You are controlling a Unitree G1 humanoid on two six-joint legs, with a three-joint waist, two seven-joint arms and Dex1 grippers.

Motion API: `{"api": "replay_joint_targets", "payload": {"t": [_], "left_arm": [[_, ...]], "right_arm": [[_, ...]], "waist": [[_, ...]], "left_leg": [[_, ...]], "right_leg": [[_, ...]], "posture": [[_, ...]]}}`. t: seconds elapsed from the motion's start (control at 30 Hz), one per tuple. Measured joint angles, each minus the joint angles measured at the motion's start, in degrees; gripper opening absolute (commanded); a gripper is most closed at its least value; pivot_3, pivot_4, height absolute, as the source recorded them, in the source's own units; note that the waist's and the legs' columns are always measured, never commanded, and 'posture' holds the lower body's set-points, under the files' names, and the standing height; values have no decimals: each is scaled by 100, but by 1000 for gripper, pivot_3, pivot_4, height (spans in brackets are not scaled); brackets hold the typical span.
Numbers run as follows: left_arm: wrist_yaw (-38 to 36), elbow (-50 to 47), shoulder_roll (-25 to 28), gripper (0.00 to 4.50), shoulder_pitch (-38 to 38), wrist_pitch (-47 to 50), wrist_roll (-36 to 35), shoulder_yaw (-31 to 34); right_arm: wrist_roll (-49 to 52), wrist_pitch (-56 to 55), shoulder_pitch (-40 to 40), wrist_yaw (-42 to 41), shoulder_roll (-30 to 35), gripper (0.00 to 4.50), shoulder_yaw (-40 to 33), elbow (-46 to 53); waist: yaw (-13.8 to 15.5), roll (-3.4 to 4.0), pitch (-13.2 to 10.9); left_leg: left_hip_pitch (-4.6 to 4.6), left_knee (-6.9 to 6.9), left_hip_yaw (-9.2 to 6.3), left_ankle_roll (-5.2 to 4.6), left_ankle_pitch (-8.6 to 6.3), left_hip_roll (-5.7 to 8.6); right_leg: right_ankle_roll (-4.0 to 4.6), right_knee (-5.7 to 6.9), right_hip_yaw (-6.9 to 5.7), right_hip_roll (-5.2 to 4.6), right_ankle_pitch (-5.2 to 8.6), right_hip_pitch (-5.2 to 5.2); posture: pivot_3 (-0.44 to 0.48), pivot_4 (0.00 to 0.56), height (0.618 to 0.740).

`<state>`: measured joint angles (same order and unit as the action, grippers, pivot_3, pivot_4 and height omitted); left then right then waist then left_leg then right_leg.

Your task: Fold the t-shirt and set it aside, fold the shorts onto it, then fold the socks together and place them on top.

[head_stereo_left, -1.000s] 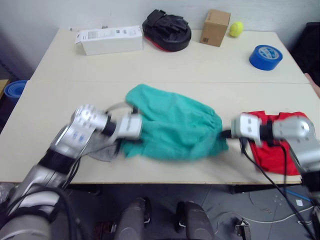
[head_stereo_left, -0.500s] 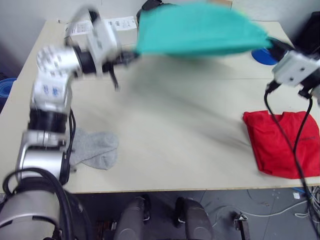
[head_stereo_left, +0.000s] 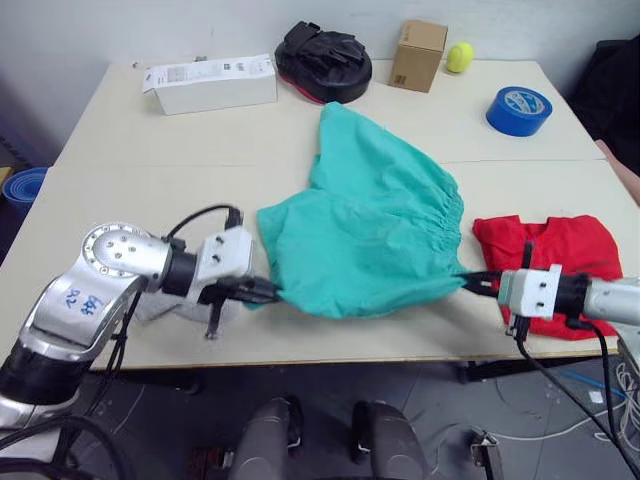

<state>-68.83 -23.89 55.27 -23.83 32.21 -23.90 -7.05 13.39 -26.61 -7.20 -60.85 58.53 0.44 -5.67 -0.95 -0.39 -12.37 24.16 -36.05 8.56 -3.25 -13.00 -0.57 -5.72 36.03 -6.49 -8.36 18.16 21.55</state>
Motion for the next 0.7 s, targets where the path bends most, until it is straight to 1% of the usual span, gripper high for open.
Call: {"api": "replay_joint_targets", "payload": {"t": [0.17, 0.27, 0.3, 0.37, 0.53, 0.63, 0.7], "left_arm": [[-205, -266, 281, 28, 377, 174, -202, 54], [-431, -428, 599, 28, 687, 239, -338, 178], [-520, -497, 724, 28, 796, 267, -404, 218], [-643, -541, 871, 28, 913, 362, -535, 286], [-951, -730, 1279, 28, 1150, 693, -979, 587], [-1132, -756, 1484, 28, 1173, 973, -1387, 855], [-1357, -781, 1698, 28, 1230, 1100, -1636, 1028]], "right_arm": [[299, 343, 423, -498, 152, 0, -94, 422], [472, 604, 709, -755, 162, 0, -102, 693], [518, 701, 801, -842, 164, 0, -101, 795], [591, 851, 888, -980, 164, 0, -98, 935], [877, 1376, 1115, -1321, 214, 0, -100, 1354], [1251, 1938, 1455, -1595, 435, 0, -149, 1756], [1541, 2334, 1671, -1755, 539, 0, -306, 2031]], "waist": [[-46, 2, 1], [-52, 2, 0], [-50, 2, 1], [-49, 2, 1], [-14, -1, 2], [17, -1, 2], [45, -1, 2]], "left_leg": [[-4, -8, -9, -1, 13, -38], [-4, -8, -9, 4, 10, -40], [-3, -8, -9, 26, -3, -39], [-3, -10, -8, 24, -2, -38], [0, -1, -9, 21, -5, -37], [4, 2, -10, 23, -7, -38], [5, 0, -9, 23, -8, -38]], "right_leg": [[11, 31, -20, 41, 6, 5], [19, 26, -17, 42, 11, 4], [21, 18, -16, 42, 12, 1], [21, 12, -13, 40, 11, -3], [22, -1, -11, 34, 8, 0], [24, -6, -13, 35, 9, 3], [24, -7, -13, 35, 9, 2]], "posture": [[0, 150, 740], [0, 150, 740], [0, 150, 740], [0, 150, 740], [0, 150, 740], [0, 150, 740], [0, 150, 740]]}}
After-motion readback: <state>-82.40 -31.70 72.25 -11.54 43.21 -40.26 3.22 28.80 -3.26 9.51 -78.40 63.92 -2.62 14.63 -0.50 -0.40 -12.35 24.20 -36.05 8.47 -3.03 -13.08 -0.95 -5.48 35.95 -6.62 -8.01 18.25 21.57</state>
